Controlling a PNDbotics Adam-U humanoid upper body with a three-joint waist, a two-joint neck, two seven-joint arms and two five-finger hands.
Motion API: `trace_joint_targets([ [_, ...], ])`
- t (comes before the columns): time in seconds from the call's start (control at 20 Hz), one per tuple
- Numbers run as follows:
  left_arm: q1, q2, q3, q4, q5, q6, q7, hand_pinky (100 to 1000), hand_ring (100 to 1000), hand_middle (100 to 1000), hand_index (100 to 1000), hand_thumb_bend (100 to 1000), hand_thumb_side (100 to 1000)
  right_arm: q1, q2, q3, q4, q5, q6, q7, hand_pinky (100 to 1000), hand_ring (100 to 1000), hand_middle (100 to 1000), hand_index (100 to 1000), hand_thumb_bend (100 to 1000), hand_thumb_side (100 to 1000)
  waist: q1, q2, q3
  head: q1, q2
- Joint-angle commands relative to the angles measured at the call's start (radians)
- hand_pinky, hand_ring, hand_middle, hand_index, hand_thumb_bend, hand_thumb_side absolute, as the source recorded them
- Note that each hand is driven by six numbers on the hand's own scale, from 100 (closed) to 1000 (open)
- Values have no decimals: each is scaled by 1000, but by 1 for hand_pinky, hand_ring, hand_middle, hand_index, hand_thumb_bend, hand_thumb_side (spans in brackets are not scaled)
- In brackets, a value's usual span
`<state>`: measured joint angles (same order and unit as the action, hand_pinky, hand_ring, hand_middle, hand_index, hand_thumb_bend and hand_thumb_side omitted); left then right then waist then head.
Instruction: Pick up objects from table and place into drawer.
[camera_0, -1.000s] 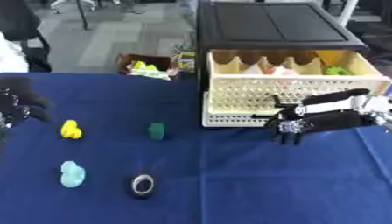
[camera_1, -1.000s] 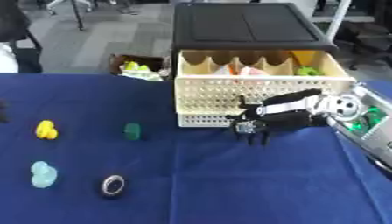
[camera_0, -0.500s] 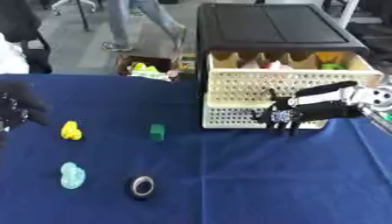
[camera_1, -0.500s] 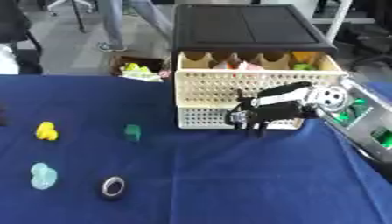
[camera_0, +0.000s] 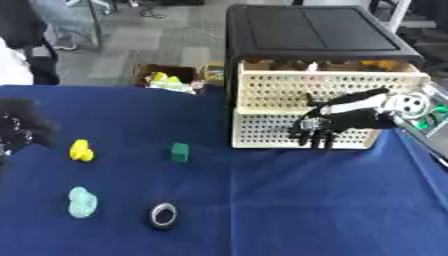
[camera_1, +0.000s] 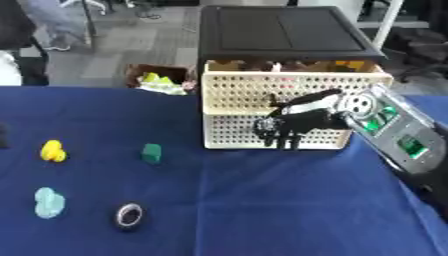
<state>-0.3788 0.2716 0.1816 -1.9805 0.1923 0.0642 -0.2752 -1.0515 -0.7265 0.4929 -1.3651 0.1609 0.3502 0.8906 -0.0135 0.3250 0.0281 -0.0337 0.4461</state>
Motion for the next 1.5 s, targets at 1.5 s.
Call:
trace_joint_targets([
  [1.5,-12,2,12,-19,2,-4,-18,561,627,547,717,148,1000,1,-6,-29,39,34,-121,16,701,737,721,901,100,1000,3,-11,8,1,-21],
])
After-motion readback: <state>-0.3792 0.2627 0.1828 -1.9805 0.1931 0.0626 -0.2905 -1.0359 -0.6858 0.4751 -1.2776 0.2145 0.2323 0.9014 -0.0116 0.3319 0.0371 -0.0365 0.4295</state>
